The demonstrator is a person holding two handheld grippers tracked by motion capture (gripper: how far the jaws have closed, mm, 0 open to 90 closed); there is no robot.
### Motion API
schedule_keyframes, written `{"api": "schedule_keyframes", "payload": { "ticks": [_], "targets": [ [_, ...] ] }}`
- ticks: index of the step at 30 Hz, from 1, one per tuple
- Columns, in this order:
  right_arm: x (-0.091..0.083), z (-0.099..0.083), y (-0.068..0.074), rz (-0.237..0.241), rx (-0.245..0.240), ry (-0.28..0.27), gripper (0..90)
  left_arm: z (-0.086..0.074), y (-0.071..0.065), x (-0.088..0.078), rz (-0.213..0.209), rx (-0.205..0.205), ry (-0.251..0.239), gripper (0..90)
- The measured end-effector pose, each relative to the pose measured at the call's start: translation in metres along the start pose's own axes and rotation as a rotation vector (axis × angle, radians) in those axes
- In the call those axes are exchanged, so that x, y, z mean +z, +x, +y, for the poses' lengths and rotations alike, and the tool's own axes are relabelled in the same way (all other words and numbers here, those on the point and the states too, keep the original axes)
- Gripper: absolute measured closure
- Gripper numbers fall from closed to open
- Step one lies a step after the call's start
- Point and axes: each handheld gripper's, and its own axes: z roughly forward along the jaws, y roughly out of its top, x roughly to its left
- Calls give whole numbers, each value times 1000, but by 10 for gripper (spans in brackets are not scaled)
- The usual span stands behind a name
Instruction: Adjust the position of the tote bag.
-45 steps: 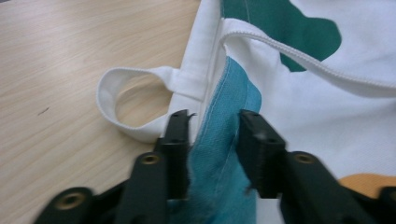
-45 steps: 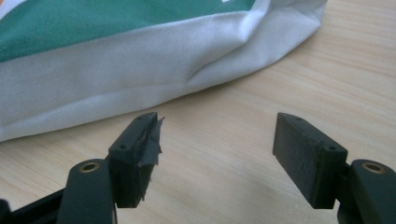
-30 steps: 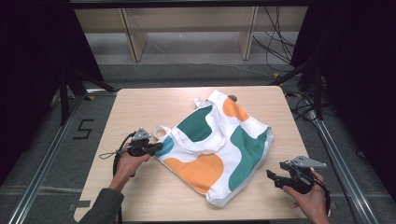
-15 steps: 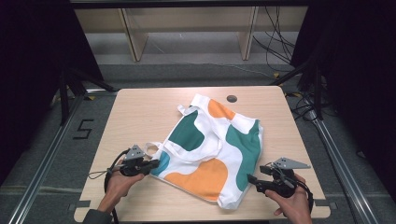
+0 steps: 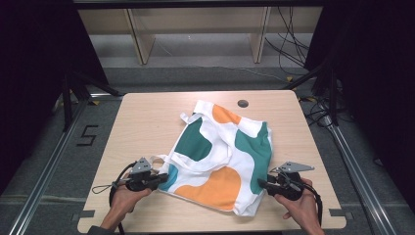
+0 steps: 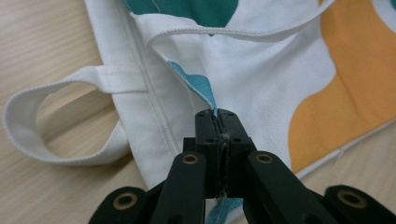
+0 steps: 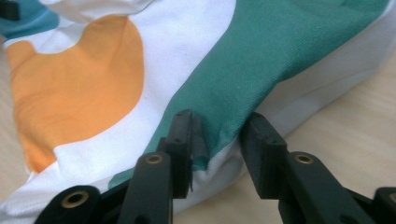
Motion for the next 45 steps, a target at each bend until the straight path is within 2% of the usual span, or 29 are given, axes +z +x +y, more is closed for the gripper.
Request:
{"api": "schedule_keyframes", "payload": {
  "ticks": [3, 4, 8, 9, 10, 11, 12, 14, 18, 20, 23, 24, 26, 27, 28, 29, 30, 31, 32, 33, 34, 35, 36, 37, 40, 41, 42, 43, 45],
  "targets": [
    [5, 6, -8, -27, -29, -5, 694, 0, -10, 2, -31, -2, 7, 875],
    [7, 13, -15, -70, -56, 10, 702, 0, -14, 3, -41, 1, 19, 875],
    [14, 25, -29, -88, -66, 2, 719, -2, -33, 8, -73, 2, 28, 873],
    [18, 33, -38, -116, -43, -2, 738, -2, -39, 9, -71, 3, 29, 871],
    [20, 37, -43, -118, -59, -8, 752, -2, -44, 12, -78, -8, 8, 870],
    [22, 41, -45, -130, -14, -22, 767, -2, -50, 14, -71, 9, 21, 870],
    [23, 44, -50, -142, -30, -29, 781, -1, -61, 18, -66, 28, 21, 868],
    [27, 47, -56, -138, -45, -38, 786, 0, -69, 20, -65, 26, 19, 865],
    [39, 60, -68, -185, -53, -34, 801, 2, -92, 33, -109, 19, 16, 861],
    [47, 70, -78, -225, -104, -54, 847, 5, -103, 40, -130, 41, 18, 849],
    [50, 77, -82, -240, -125, -54, 839, 10, -121, 50, -144, 68, 26, 842],
    [50, 78, -83, -242, -123, -44, 828, 11, -126, 51, -143, 98, 38, 840],
    [45, 78, -86, -249, -120, -58, 743, 12, -132, 55, -159, 106, 35, 831],
    [38, 78, -86, -240, -81, -42, 644, 12, -132, 54, -159, 111, 50, 815],
    [35, 76, -87, -233, -80, -45, 594, 12, -133, 54, -164, 124, 30, 808],
    [26, 72, -85, -213, -45, -13, 556, 12, -132, 52, -173, 117, 49, 788],
    [20, 68, -81, -206, -13, -14, 548, 12, -132, 51, -173, 90, 38, 764],
    [13, 62, -77, -206, -23, -6, 521, 12, -132, 47, -186, 68, 31, 725],
    [7, 56, -71, -203, 2, 34, 499, 13, -132, 44, -198, 58, 16, 699],
    [3, 50, -71, -215, -24, 33, 491, 14, -131, 40, -195, 78, 16, 664],
    [-1, 45, -71, -223, -38, 24, 473, 15, -131, 34, -193, 69, -8, 628],
    [-4, 41, -68, -194, 18, 41, 462, 17, -130, 29, -197, 60, -34, 597],
    [-5, 37, -66, -191, 38, 67, 461, 20, -128, 22, -196, 44, -56, 557],
    [-5, 30, -68, -184, 18, 64, 467, 21, -125, 18, -187, 40, -68, 523],
    [-3, 24, -68, -146, -6, 100, 651, 25, -111, 5, -130, 44, -96, 493],
    [2, 21, -70, -136, -39, 35, 736, 25, -105, 1, -97, 42, -86, 487],
    [-1, 23, -70, -134, -67, 80, 808, 24, -100, -1, -89, 3, -94, 479],
    [-2, 24, -70, -125, -55, 72, 865, 24, -93, -4, -68, -6, -107, 470],
    [-2, 24, -73, -122, -85, 40, 874, 22, -80, -12, -10, -14, -98, 463]
  ]
}}
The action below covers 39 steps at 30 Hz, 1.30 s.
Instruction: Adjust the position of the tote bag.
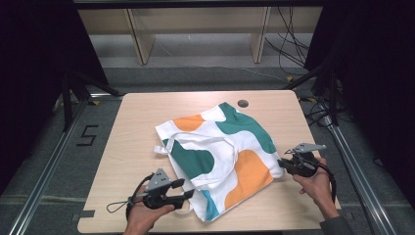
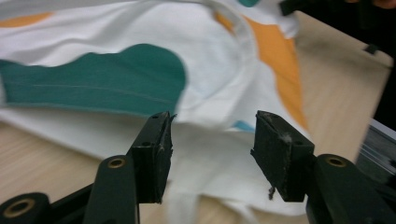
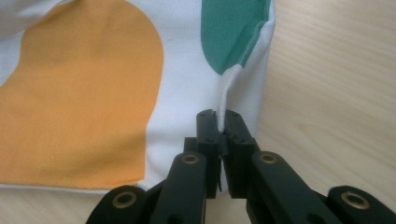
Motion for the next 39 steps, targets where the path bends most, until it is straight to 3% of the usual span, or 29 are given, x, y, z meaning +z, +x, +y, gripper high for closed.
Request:
{"api": "schedule_keyframes", "payload": {
  "ticks": [4, 5, 8, 10, 13, 16, 18, 19, 21, 22, 23, 24, 25, 26, 27, 28, 29, 30, 32, 33, 34, 38, 39],
  "targets": [
    [6, 4, -6, -50, -39, 20, 877, -4, 19, -12, 79, -14, -15, 449],
    [10, 8, -14, -72, -44, 13, 877, -5, 23, -13, 98, -31, -15, 431],
    [15, 14, -24, -83, -44, 10, 877, -9, 35, -16, 185, -23, 3, 406],
    [24, 23, -40, -98, -36, 13, 877, -10, 42, -17, 226, -25, 16, 378],
    [31, 30, -50, -101, -23, 6, 877, -10, 51, -17, 270, -36, 23, 367],
    [39, 39, -61, -124, 2, 3, 876, -12, 61, -19, 295, -35, 34, 350],
    [44, 41, -68, -140, -7, -12, 876, -14, 67, -21, 304, -58, 26, 341],
    [46, 42, -70, -147, 17, -24, 867, -18, 70, -21, 305, -94, 14, 340],
    [45, 42, -70, -158, 12, -27, 838, -19, 71, -23, 306, -94, 25, 340],
    [35, 43, -59, -175, 28, -32, 712, -21, 71, -23, 310, -88, 24, 340],
    [30, 43, -54, -173, 11, -54, 659, -22, 72, -24, 306, -73, 43, 339],
    [20, 42, -44, -159, -3, -63, 594, -25, 71, -22, 305, -100, 29, 336],
    [20, 42, -44, -159, -3, -63, 594, -26, 71, -22, 297, -86, 45, 336],
    [12, 40, -33, -123, -2, -65, 549, -27, 70, -20, 300, -102, 35, 331],
    [-1, 34, -10, -51, -10, -85, 502, -27, 71, -21, 295, -87, 50, 320],
    [-8, 32, 4, -19, 2, -77, 488, -27, 70, -20, 299, -95, 36, 317],
    [-8, 32, 4, -19, 2, -77, 488, -27, 70, -20, 299, -95, 36, 315],
    [-12, 30, 12, 12, -13, -76, 478, -27, 69, -19, 292, -92, 33, 315],
    [-19, 24, 39, 68, -49, -88, 448, -27, 68, -19, 300, -88, 34, 311],
    [-23, 18, 60, 125, -41, -73, 424, -26, 70, -21, 296, -63, 72, 305],
    [-23, 18, 60, 125, -41, -73, 424, -27, 69, -19, 305, -85, 39, 305],
    [-22, 9, 90, 167, -73, -48, 389, -29, 74, -19, 334, -97, 37, 288],
    [-22, 8, 94, 181, -76, -48, 388, -29, 75, -21, 339, -96, 56, 287]
  ]
}}
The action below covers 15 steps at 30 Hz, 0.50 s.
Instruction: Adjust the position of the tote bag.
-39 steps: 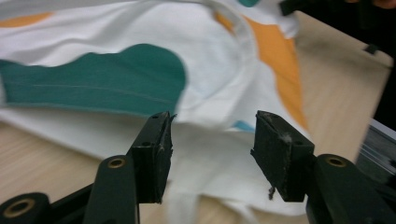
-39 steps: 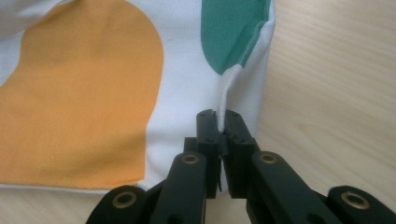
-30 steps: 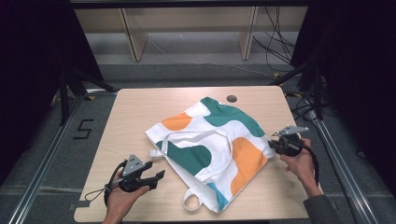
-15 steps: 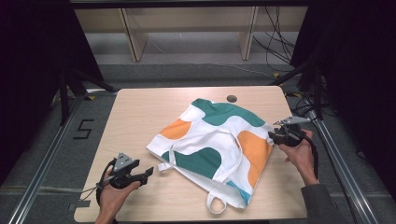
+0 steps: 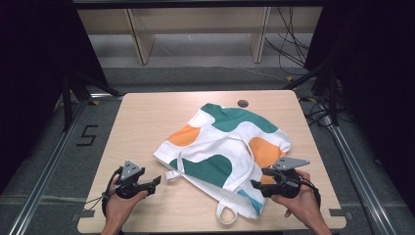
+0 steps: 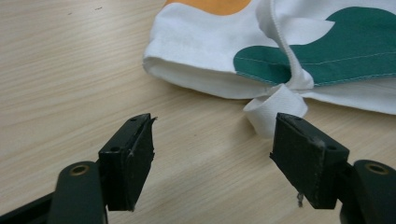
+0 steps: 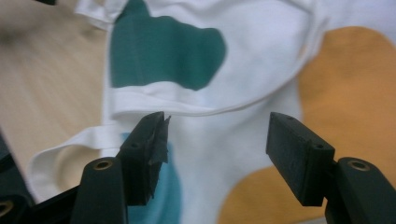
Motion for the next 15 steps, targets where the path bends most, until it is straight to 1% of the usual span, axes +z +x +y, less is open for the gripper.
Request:
{"api": "schedule_keyframes", "payload": {
  "ticks": [1, 2, 3, 4, 5, 6, 7, 8, 9, 10, 11, 12, 13, 15],
  "targets": [
    [0, -2, 7, 15, 0, -4, 383, 0, 0, 1, -2, -15, -9, 287],
    [0, -3, 10, 25, -3, -5, 373, -1, 1, 0, 6, -10, 3, 287],
    [0, -4, 15, 37, -24, -7, 362, -1, 1, 1, 0, -12, -2, 287],
    [0, -5, 18, 51, -23, 2, 344, -1, 1, 2, -2, -11, -5, 287],
    [2, -9, 27, 79, -42, 31, 337, -1, 0, 2, 4, -11, -1, 287],
    [2, -9, 27, 79, -42, 31, 337, -1, -1, 1, 9, -5, 3, 287],
    [5, -11, 31, 70, -64, 32, 332, 0, 0, 1, 8, 19, 16, 287],
    [8, -13, 34, 55, -70, 46, 322, -1, 0, 2, 11, 8, 13, 286],
    [12, -15, 36, 38, -87, 62, 317, -1, -1, 3, 3, -6, -2, 282],
    [17, -17, 38, 31, -73, 77, 316, -1, 1, 3, 2, -10, -4, 278],
    [22, -20, 41, 21, -71, 92, 317, -1, 1, 2, 7, -8, -2, 272],
    [26, -21, 41, 18, -77, 88, 318, -1, 1, 2, 10, -14, -3, 266],
    [27, -22, 43, 12, -76, 127, 333, -1, 1, 2, 3, -28, -13, 256],
    [30, -25, 45, 8, -96, 134, 388, -1, 3, 2, 2, -24, -15, 248]
  ]
}}
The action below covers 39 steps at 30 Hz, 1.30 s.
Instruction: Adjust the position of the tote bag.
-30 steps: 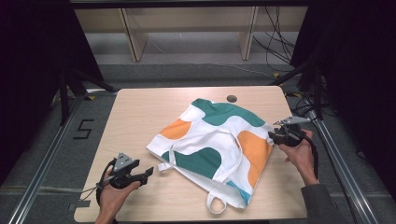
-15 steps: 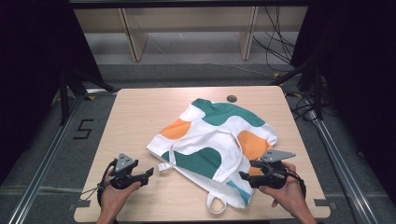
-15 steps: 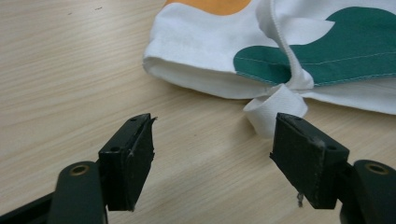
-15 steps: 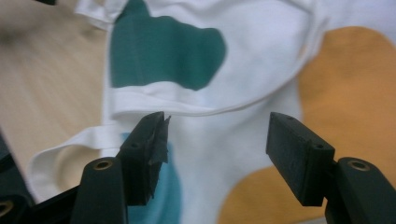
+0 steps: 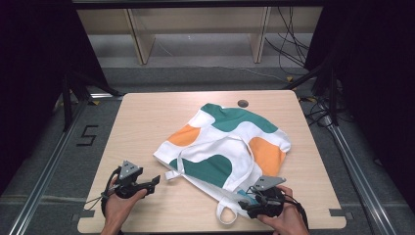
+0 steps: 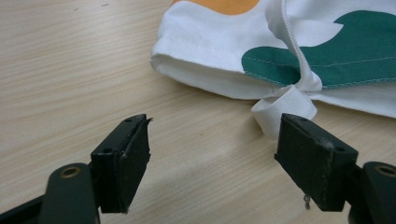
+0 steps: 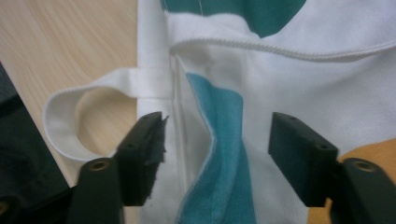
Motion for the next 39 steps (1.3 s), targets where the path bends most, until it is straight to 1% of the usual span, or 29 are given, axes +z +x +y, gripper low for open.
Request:
{"api": "schedule_keyframes", "payload": {
  "ticks": [1, 3, 4, 6, 7, 8, 9, 10, 11, 13, 14, 15, 16, 19, 23, 24, 25, 27, 28, 29, 30, 31, 33, 34, 35, 36, 37, 38, 39],
  "targets": [
    [3, -1, 2, -17, -13, 3, 448, 0, 0, 0, 6, 3, 5, 245],
    [3, -3, 1, -60, -80, 52, 691, 0, 0, 1, 5, 8, 11, 238],
    [3, -3, 1, -60, -80, 52, 691, 0, 0, 2, 0, -3, 9, 238],
    [-2, -4, -4, -58, -95, 10, 786, 0, 0, 1, 9, 7, 14, 236],
    [-12, -3, -9, -72, -110, -8, 861, 0, -1, 1, 15, 9, 13, 232],
    [-12, -3, -9, -72, -110, -8, 861, 0, -1, 1, 18, 14, 13, 232],
    [-22, -2, -18, -96, -114, -67, 879, 1, 0, 0, 20, 56, 33, 231],
    [-22, -2, -18, -96, -114, -67, 879, 0, -3, 2, 19, 32, 10, 231],
    [-26, -2, -22, -99, -107, -91, 880, 1, -4, 3, 17, 55, 20, 231],
    [-35, -2, -31, -114, -88, -134, 881, 2, -7, 5, 25, 63, 17, 230],
    [-38, -2, -34, -117, -81, -142, 881, 4, -6, 6, 27, 94, 39, 230],
    [-39, -2, -38, -119, -81, -157, 881, 5, -9, 10, 31, 87, 33, 229],
    [-41, -2, -40, -113, -68, -157, 881, 7, -10, 14, 28, 119, 58, 229],
    [-45, -3, -48, -124, -50, -175, 880, 9, -15, 21, 32, 188, 84, 229],
    [-51, -4, -52, -131, -37, -182, 880, 11, -21, 27, 33, 221, 100, 229],
    [-52, -4, -52, -125, -23, -183, 880, 13, -21, 29, 49, 225, 103, 232],
    [-52, -3, -55, -128, -45, -187, 879, 13, -21, 32, 46, 209, 93, 234],
    [-51, -4, -57, -128, -41, -189, 878, 17, -19, 38, 57, 234, 68, 251],
    [-51, -6, -54, -116, 3, -171, 876, 18, -20, 43, 44, 224, 15, 265],
    [-50, -6, -56, -123, -18, -179, 875, 19, -20, 46, 34, 244, -7, 286],
    [-49, -6, -58, -128, -37, -186, 872, 21, -20, 49, 29, 263, -9, 305],
    [-49, -6, -57, -111, -28, -176, 862, 22, -20, 53, 17, 285, -41, 335],
    [-49, -7, -56, -122, -26, -166, 824, 24, -21, 57, -12, 346, -57, 476],
    [-48, -7, -55, -128, -25, -152, 785, 24, -23, 59, -4, 345, -42, 534],
    [-45, -7, -54, -145, -27, -128, 744, 25, -22, 59, 27, 409, -30, 621],
    [-43, -8, -52, -169, -25, -112, 723, 25, -21, 59, 26, 422, -13, 690],
    [-41, -9, -51, -184, -41, -101, 720, 24, -21, 60, 22, 413, -18, 724],
    [-39, -9, -48, -182, -45, -79, 705, 23, -18, 59, 23, 430, -1, 750],
    [-36, -9, -44, -180, -42, -42, 706, 22, -17, 57, 9, 426, 3, 761]
  ]
}}
